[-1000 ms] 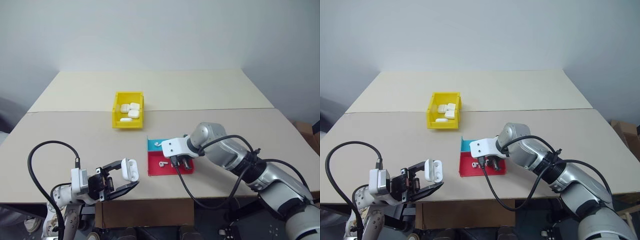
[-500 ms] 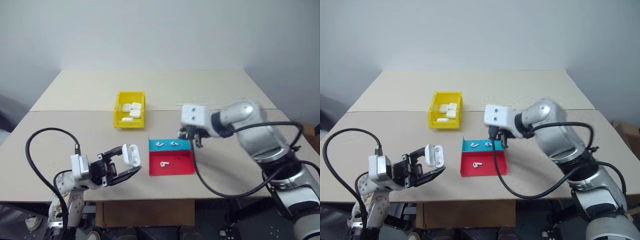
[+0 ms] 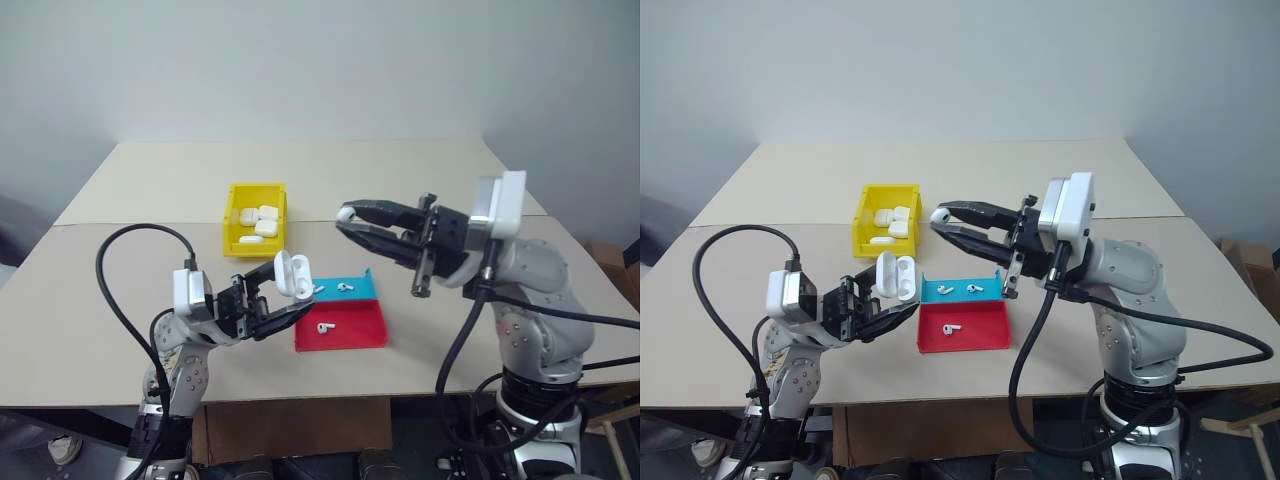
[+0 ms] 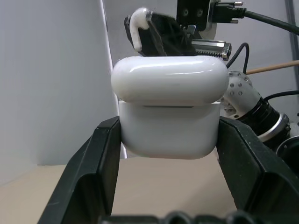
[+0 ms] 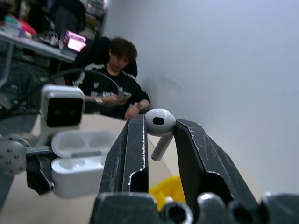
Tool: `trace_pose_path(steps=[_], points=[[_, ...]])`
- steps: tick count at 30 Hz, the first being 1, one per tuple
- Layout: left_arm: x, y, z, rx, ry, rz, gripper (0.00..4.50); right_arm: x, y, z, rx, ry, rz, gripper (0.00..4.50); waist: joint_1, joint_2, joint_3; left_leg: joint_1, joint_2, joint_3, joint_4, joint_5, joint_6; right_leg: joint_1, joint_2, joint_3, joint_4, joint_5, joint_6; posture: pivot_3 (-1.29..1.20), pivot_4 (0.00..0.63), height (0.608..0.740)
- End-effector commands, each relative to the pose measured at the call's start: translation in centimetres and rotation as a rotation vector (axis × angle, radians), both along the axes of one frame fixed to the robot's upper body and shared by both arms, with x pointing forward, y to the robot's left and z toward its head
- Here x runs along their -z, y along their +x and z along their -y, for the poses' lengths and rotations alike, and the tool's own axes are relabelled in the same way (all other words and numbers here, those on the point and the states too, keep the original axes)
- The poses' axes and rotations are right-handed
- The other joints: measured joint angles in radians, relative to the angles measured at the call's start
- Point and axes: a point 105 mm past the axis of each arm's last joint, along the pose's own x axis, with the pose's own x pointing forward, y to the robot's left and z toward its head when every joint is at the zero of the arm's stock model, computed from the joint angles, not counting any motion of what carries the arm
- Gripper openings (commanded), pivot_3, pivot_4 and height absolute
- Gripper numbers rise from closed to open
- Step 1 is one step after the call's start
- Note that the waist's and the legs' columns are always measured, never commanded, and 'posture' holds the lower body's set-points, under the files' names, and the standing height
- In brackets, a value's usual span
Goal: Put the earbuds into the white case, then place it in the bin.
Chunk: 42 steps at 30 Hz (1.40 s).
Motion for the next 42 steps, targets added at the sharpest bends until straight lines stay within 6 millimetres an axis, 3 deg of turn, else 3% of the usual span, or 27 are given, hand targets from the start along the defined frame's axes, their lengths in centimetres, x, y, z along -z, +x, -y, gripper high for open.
trace_pose_path(steps=[1,13,42], points=[[-1.1,-0.7,0.5,0.05,-0.003,0.039,2.77,-0.8,-1.2,-0.7,-0.078,0.071,0.04,0.76,0.001,0.0,0.0,0.0,0.0,0.0,0.0,0.0,0.0,0.0,0.0,0.0,0.0,0.0,0.0,0.0,0.15,0.74],[-1.1,-1.3,0.5,0.085,0.002,0.037,2.77,1.8,-1.1,-2.6,-0.218,-0.019,-0.014,0.76,0.002,0.0,0.0,0.0,0.0,0.0,0.0,0.0,0.0,0.0,0.0,0.0,-0.001,0.0,0.0,0.0,0.15,0.74],[-1.0,-1.3,0.9,0.092,0.053,0.038,2.77,4.7,0.2,-2.7,-0.114,-0.14,0.06,0.76,0.004,0.0,0.0,-0.001,0.0,0.0,0.0,0.0,0.0,0.0,0.0,0.0,-0.001,0.0,0.0,0.0,0.15,0.74]])
